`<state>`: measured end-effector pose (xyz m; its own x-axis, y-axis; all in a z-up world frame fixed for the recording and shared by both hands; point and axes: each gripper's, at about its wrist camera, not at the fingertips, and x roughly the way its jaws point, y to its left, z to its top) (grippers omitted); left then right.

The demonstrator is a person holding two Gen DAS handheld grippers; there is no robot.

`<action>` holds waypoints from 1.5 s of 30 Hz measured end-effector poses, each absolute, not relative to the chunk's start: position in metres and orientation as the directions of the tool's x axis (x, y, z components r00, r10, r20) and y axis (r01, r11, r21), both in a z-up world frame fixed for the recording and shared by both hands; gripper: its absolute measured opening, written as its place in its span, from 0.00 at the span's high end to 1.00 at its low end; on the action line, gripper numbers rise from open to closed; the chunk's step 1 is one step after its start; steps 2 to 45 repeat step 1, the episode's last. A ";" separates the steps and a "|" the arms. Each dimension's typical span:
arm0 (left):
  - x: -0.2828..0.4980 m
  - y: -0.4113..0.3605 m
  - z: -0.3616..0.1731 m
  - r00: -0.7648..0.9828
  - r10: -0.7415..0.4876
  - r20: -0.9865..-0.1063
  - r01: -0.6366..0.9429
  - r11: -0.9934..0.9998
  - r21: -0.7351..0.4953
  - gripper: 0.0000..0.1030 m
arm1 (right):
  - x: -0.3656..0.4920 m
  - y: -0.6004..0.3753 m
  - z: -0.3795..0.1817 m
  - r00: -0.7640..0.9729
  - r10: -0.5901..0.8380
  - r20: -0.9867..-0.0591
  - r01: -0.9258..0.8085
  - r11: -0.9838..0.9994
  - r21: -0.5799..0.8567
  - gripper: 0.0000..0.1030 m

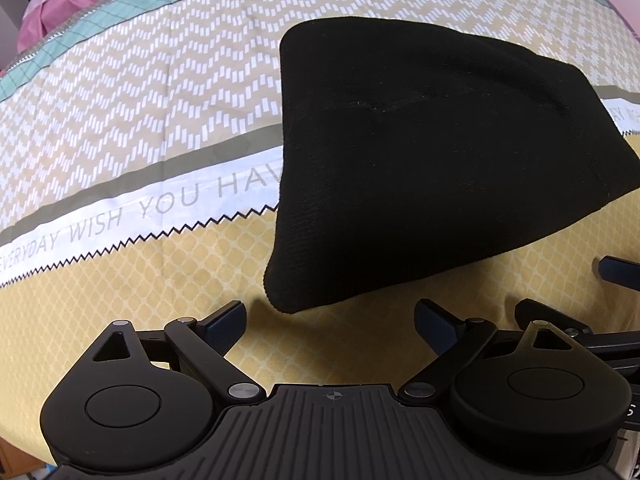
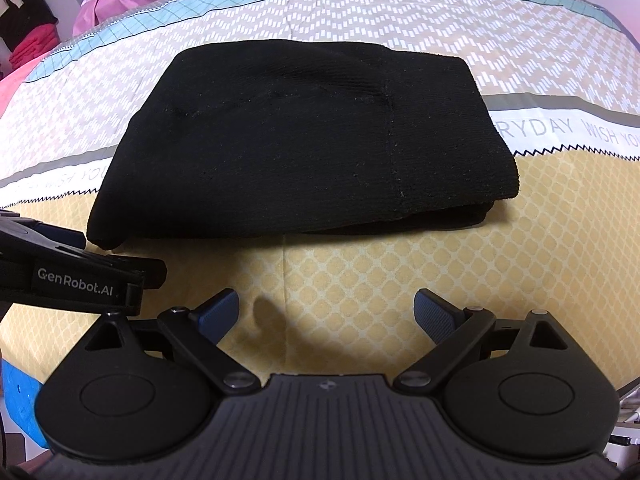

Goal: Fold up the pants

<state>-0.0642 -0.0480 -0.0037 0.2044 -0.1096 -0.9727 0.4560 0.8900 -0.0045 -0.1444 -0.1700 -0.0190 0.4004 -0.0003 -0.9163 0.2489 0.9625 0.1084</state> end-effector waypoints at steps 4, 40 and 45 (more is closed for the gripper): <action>-0.064 -0.047 -0.004 0.205 -0.105 -0.973 0.455 0.890 0.000 0.00 | -0.144 -0.169 -0.019 0.401 -0.001 -0.916 0.249 0.962 0.107 0.07; -0.064 -0.047 -0.004 0.205 -0.105 -0.973 0.455 0.890 0.000 0.00 | -0.144 -0.169 -0.019 0.401 -0.001 -0.916 0.249 0.962 0.107 0.07; -0.064 -0.047 -0.004 0.205 -0.105 -0.973 0.455 0.890 0.000 0.00 | -0.144 -0.169 -0.019 0.401 -0.001 -0.916 0.249 0.962 0.107 0.07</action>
